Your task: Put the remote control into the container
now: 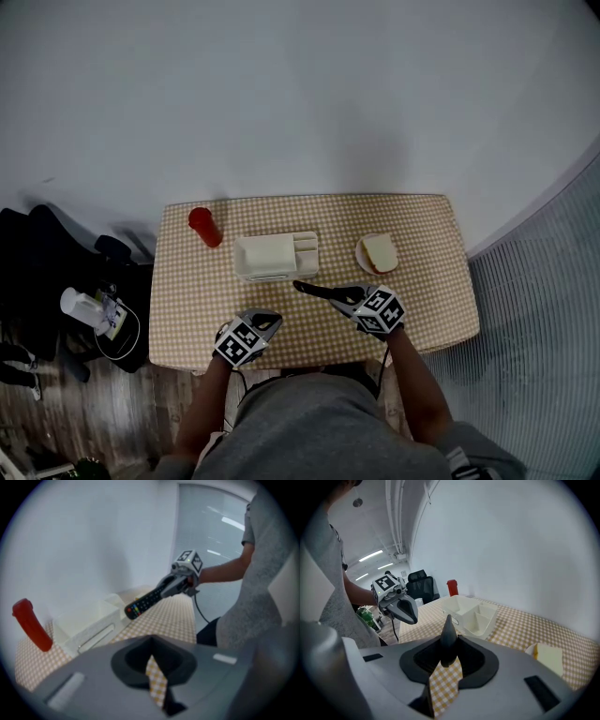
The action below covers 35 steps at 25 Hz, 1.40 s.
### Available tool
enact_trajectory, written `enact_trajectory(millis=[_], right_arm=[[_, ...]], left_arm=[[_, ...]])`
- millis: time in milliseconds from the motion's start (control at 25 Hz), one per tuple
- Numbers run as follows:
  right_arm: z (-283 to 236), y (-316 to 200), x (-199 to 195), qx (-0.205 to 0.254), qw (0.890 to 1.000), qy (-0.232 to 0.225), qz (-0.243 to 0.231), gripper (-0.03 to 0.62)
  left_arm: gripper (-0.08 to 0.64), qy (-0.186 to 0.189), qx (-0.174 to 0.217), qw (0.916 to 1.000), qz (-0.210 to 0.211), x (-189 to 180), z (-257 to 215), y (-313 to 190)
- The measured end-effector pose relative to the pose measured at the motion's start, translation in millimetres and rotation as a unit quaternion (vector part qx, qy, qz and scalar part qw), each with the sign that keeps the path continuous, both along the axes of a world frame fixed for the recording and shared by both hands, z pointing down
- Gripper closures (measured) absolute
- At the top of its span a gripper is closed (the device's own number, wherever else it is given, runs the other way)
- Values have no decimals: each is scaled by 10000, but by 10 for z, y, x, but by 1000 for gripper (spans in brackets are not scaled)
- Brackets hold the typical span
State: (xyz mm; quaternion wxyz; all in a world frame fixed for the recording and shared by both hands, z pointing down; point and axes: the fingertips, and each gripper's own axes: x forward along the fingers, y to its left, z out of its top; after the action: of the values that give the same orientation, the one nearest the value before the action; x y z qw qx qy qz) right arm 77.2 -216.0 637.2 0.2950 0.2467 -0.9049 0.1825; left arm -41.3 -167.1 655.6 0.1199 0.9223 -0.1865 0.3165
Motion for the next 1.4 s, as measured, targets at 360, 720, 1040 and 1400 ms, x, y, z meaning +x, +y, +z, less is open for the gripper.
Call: enact_trajectory(millis=[360, 720, 1040, 1400], right_arm=[[-177, -436, 58, 176, 9916, 992, -809, 488], [-403, -918, -59, 531, 9566, 2365, -1615, 488], [-541, -1266, -171, 596, 9260, 3080, -2101, 488], [-480, -1429, -299, 230, 8674, 4055, -2876, 488]], left_arm=[[561, 350, -41, 9994, 17, 192, -114, 58], [561, 438, 42, 9990, -4, 169, -257, -56], [561, 533, 23, 9986, -5, 244, -267, -10], [561, 433, 63, 9990, -127, 124, -261, -13]])
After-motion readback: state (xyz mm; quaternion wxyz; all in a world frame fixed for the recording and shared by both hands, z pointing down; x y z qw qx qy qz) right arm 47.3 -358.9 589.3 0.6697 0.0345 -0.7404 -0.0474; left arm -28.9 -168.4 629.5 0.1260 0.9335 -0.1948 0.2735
